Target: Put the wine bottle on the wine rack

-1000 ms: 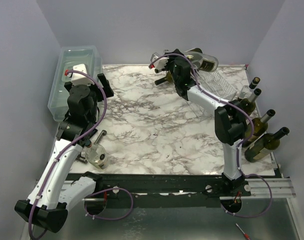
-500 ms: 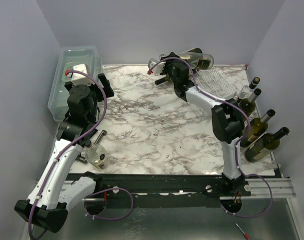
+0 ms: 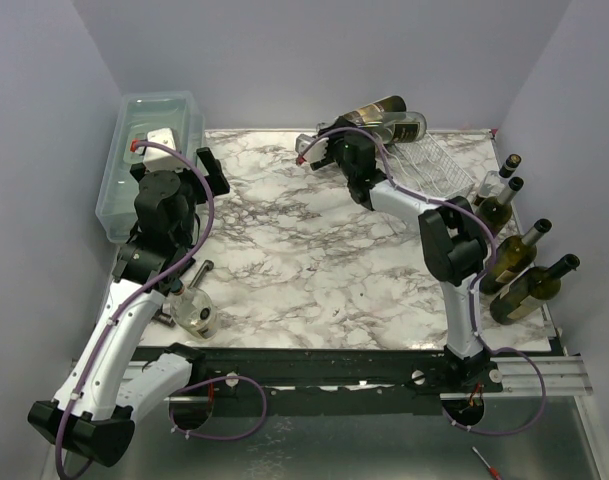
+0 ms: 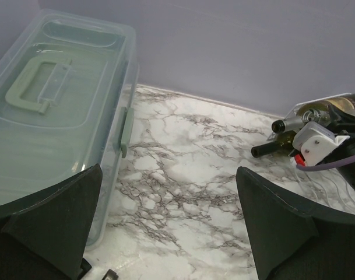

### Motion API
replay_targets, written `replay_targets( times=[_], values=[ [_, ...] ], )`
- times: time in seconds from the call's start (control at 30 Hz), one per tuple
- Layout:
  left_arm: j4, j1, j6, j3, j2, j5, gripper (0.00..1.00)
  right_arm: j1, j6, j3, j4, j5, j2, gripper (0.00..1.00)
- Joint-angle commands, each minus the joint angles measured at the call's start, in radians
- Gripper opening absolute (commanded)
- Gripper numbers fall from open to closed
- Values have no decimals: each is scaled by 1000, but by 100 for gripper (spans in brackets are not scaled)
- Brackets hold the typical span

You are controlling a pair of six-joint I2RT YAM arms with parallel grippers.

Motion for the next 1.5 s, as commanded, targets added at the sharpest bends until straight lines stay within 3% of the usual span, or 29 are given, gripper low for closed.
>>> replay_targets(
  times=[0.0, 0.13, 0.23, 0.33, 0.87, 1.0, 1.2, 1.27, 1.47],
  values=[
    [17, -4, -3, -9, -22, 19, 99, -15, -158, -41, 188, 40, -11, 1],
    [16, -5, -4, -9, -24, 19, 99, -17, -168, -103, 264, 34, -5, 1],
    [16, -5, -2, -10, -24, 20, 99, -17, -161, -118, 271, 26, 3, 10],
    [16, -5, -1, -9, -29, 14, 99, -16, -154, -130, 283, 23, 17, 26],
    [9, -7, -2, -6, -49, 11, 99, -16, -144, -267, 409, 10, 53, 57],
    [10, -7, -2, -6, -50, 10, 99, -16, -134, -293, 429, 5, 48, 72],
    [9, -7, -2, -6, -63, -6, 99, -8, -79, -329, 411, 15, 26, 84],
    [10, -7, 1, -7, -69, -12, 99, -4, -64, -349, 415, 19, 17, 99],
    [11, -6, -2, -10, -85, -15, 99, 23, -43, -407, 439, 57, -13, 100]
  ],
)
